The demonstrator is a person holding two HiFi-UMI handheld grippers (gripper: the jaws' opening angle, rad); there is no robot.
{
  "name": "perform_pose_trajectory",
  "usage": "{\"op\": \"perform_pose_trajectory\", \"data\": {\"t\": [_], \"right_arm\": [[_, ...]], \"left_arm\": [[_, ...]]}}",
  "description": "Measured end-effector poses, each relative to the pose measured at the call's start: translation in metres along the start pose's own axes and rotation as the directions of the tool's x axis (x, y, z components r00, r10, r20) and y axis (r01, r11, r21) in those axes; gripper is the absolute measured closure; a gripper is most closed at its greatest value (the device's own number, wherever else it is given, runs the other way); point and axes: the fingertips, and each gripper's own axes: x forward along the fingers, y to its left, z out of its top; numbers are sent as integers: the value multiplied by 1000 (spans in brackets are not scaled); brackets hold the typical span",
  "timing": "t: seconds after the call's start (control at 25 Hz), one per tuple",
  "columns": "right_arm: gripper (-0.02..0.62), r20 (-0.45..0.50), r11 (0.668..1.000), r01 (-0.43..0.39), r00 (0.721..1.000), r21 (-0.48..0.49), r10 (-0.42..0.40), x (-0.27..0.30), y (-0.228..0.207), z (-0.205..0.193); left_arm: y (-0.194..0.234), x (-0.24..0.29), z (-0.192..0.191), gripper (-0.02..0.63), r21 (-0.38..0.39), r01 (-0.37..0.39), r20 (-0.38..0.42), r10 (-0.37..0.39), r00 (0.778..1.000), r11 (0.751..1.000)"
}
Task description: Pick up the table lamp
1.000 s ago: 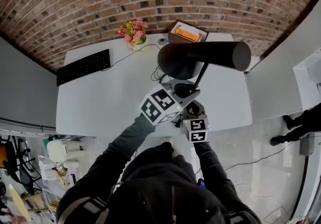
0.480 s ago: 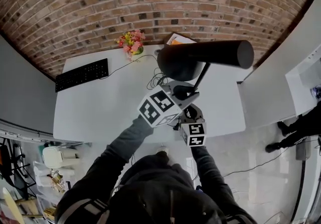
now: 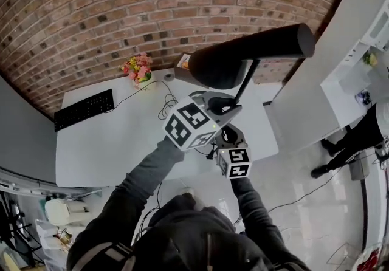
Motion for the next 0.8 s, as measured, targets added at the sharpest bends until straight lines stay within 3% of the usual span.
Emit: {"op": "perform_pose_trajectory", "data": {"t": [0.4,0.8], "right_arm": [[546,14,993,115,993,21,-116,-68,-53,11],[546,20,981,191,981,45,-192,-115,-82,4]], "left_arm": [[-66,48,40,554,49,120,49,-122,991,992],[-113,77,52,554,60,193,59,-197,979,979]]}}
